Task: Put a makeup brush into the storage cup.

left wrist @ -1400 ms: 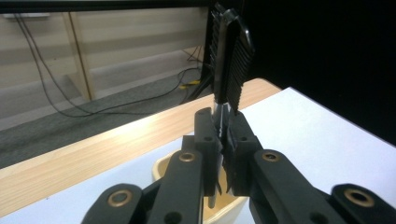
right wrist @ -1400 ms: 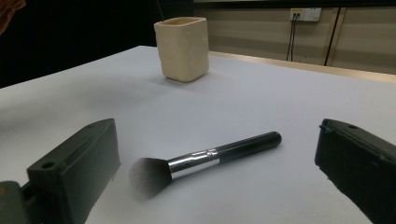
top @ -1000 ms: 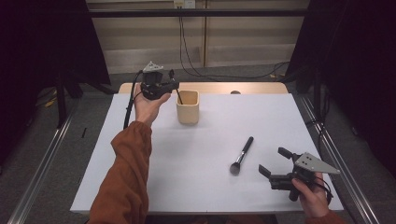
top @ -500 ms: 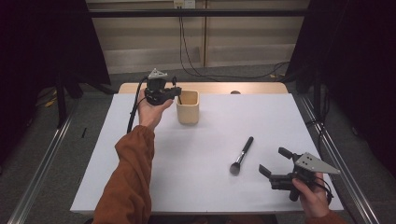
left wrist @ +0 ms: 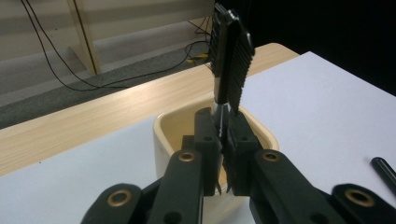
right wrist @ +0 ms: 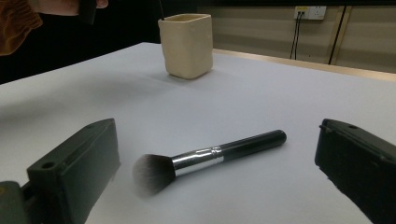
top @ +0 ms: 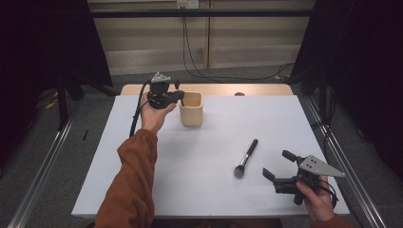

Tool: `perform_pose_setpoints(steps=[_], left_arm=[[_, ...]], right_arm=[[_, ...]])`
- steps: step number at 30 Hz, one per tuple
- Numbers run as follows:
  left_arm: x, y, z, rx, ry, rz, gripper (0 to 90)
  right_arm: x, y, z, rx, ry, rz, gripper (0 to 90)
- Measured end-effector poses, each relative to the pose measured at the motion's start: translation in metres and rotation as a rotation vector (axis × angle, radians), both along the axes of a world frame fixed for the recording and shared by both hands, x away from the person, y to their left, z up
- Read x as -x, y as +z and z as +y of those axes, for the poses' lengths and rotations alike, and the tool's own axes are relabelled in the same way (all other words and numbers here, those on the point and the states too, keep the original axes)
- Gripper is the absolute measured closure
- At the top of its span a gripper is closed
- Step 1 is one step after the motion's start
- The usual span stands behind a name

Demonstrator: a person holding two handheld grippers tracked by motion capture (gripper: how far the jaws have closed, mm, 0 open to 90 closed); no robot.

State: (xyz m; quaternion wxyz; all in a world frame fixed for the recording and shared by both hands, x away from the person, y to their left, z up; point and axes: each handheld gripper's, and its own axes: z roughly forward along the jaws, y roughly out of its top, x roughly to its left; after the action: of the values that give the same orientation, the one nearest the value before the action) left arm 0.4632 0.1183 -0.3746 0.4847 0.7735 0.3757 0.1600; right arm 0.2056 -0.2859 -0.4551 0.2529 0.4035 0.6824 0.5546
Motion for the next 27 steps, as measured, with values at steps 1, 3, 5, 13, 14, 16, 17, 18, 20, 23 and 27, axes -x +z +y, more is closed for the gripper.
perform_pose_setpoints(steps=[1, 3, 5, 13, 14, 16, 17, 18, 20, 23, 27], left_arm=[[0.000, -0.001, 0.000, -0.001, 0.001, 0.002, 85.3], [0.000, -0.003, -0.002, -0.004, -0.006, 0.005, 85.2], [0.000, -0.004, -0.003, -0.007, -0.011, 0.014, 84.7], [0.001, -0.013, -0.001, -0.013, 0.004, 0.023, 79.9], [0.001, -0.014, 0.000, -0.013, 0.006, 0.024, 78.2], [0.001, -0.014, 0.001, -0.020, 0.010, 0.029, 75.3], [0.001, -0.014, 0.002, -0.024, 0.012, 0.031, 74.4], [0.001, -0.014, 0.003, -0.027, 0.013, 0.030, 73.2], [0.002, -0.014, 0.005, -0.026, 0.017, 0.031, 69.0], [0.003, -0.012, 0.007, -0.020, 0.012, 0.025, 62.7], [0.006, -0.010, 0.010, -0.007, 0.015, 0.016, 53.0]], right_arm=[[0.000, 0.000, 0.000, 0.000, 0.000, 0.000, 0.0], [0.000, 0.000, 0.000, 0.002, 0.002, -0.003, 0.0], [0.000, 0.000, -0.001, 0.002, 0.001, -0.003, 0.0], [0.000, 0.000, -0.001, 0.001, 0.007, -0.003, 0.0], [0.000, 0.000, -0.001, 0.000, 0.008, -0.003, 0.0], [0.000, 0.000, -0.001, 0.002, 0.007, -0.003, 0.0], [0.000, 0.000, -0.001, 0.003, 0.007, -0.004, 0.0], [0.000, 0.000, -0.001, 0.003, 0.007, -0.005, 0.0], [-0.001, 0.000, -0.001, 0.004, 0.005, -0.004, 0.0], [-0.001, 0.000, -0.001, 0.004, 0.005, -0.004, 0.0], [-0.001, 0.000, -0.001, 0.006, 0.007, -0.004, 0.0]])
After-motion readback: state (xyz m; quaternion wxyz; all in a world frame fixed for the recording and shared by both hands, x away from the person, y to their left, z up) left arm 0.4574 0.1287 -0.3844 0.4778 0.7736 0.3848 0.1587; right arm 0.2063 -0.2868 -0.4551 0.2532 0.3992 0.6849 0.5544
